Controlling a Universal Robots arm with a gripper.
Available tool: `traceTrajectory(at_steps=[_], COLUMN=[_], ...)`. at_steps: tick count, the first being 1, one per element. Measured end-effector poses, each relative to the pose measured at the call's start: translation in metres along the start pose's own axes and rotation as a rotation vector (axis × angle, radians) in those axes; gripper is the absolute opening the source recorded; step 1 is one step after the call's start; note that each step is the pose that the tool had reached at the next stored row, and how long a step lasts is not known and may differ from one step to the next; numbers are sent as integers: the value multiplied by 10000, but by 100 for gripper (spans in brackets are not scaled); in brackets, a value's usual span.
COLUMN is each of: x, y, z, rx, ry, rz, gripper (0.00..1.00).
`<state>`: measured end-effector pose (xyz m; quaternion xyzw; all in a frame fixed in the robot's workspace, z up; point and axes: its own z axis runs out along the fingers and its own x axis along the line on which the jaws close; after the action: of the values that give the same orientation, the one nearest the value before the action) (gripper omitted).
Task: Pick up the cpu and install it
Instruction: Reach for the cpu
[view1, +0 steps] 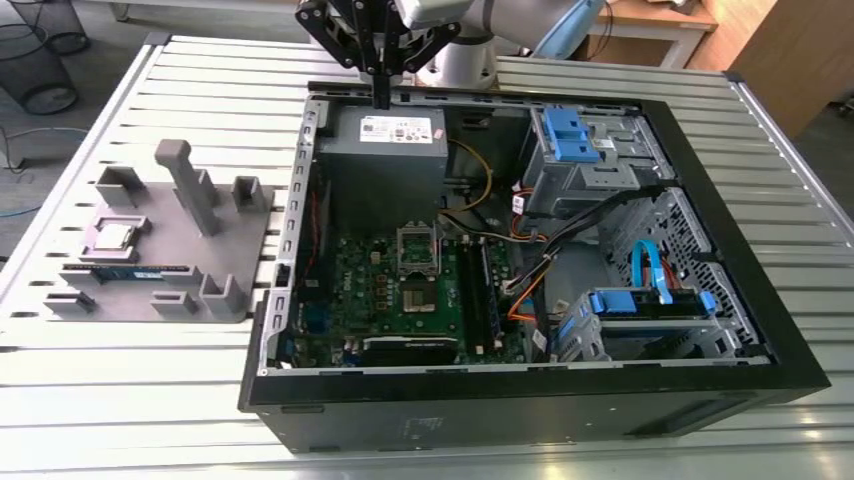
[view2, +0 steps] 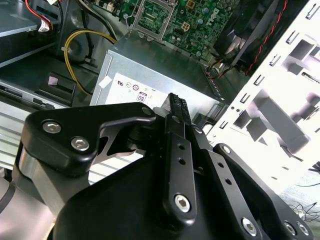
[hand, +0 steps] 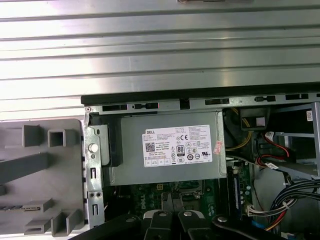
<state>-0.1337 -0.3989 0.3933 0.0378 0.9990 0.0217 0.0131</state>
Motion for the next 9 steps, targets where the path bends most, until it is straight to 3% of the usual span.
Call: traceTrajectory(at_steps=[9], x=[39], y=[-3], z=[-1], rx=[0], ry=[0], rz=[0], gripper=[11])
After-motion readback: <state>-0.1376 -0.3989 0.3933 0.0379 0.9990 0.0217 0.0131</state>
